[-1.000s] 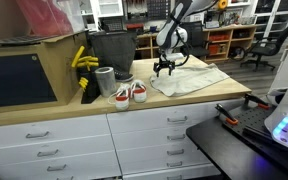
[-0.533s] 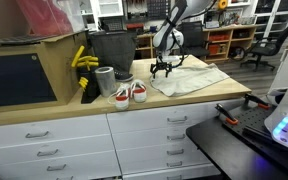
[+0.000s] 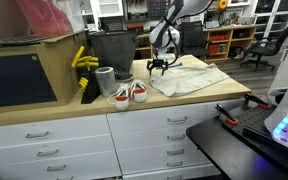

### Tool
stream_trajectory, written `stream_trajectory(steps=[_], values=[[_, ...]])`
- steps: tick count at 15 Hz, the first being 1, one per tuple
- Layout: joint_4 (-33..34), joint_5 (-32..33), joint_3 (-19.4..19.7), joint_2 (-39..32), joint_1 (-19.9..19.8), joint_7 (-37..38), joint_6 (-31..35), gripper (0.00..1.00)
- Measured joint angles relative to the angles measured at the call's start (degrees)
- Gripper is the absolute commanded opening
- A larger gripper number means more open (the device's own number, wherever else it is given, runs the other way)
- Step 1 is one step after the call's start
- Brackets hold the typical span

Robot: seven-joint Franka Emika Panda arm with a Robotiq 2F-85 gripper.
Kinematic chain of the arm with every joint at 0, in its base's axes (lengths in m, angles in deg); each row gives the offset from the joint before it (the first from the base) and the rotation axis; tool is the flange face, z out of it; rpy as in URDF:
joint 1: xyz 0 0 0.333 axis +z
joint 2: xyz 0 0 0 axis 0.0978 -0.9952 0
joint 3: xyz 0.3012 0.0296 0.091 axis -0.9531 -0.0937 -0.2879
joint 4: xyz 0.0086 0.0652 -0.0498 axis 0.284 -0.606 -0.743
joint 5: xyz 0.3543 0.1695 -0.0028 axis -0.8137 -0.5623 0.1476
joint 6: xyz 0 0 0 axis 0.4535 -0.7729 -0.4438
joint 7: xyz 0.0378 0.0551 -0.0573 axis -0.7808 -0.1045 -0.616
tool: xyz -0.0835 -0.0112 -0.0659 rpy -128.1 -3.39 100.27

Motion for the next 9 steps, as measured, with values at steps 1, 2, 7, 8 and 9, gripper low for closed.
stream_trajectory(steps=[1, 2, 7, 8, 9], values=[[0.4, 0.0, -0.1, 0.0, 0.0, 0.0, -0.1, 1.0], [0.7, 0.0, -0.1, 0.0, 0.0, 0.0, -0.5, 1.0], [1.5, 0.0, -0.3, -0.5, 0.0, 0.0, -4.1, 1.0], [1.6, 0.0, -0.3, -0.8, 0.0, 0.0, -4.6, 1.0], [1.7, 0.0, -0.3, -1.1, 0.0, 0.0, -5.0, 1.0]])
